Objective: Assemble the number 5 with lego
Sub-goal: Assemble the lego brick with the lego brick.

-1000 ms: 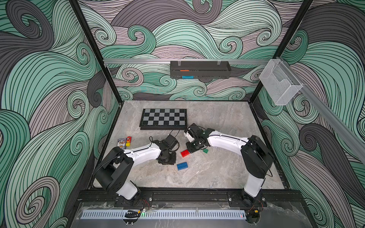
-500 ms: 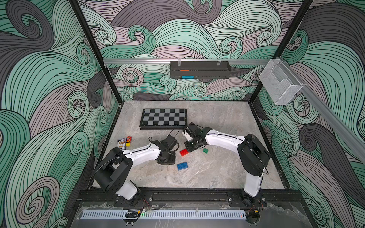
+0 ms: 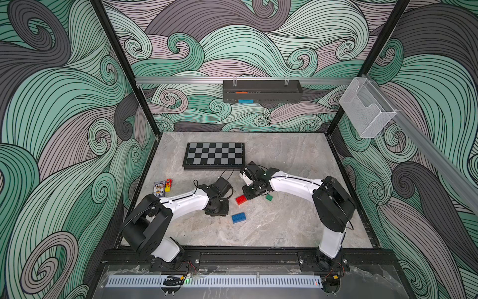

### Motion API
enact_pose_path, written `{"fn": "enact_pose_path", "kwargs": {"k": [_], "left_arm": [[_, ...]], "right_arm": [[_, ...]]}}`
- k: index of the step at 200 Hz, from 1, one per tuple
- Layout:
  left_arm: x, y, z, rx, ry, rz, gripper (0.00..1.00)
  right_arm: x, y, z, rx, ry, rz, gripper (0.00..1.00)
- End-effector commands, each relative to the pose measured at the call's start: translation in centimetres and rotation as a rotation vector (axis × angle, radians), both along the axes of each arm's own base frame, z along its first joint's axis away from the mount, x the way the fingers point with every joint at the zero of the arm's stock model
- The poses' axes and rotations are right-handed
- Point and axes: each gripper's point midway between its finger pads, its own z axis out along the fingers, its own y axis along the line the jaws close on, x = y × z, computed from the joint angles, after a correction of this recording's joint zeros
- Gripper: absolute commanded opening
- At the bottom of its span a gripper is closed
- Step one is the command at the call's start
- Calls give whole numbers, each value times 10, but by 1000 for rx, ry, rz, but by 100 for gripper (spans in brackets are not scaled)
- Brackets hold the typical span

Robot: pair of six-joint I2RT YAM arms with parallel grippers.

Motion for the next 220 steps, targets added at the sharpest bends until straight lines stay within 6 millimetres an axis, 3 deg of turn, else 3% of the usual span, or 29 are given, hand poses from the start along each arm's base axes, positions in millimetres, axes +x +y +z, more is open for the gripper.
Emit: {"fn": "enact_pose_path", "kwargs": {"k": [1,65,125,132,178,220], "left_arm": [[-3,10,2,32,8,11,34],[-3,11,8,29,-4,14,34],[-2,15,21,43,-12,-2,37],[0,14,31,25,-39,-1,37],[-6,19,43,20,-33,-8,40],[-20,20,45,-7,-1,-31,43]], "right_arm": [[-19,-45,-23,-172,76,-60,13],[-15,-37,3,-86,59,-91,20],[-11,-29,37,-3,8,-71,37],[-11,-29,39,2,4,-70,38],[-26,-34,54,60,1,-30,40],[-44,-52,50,78,24,-38,41]]}}
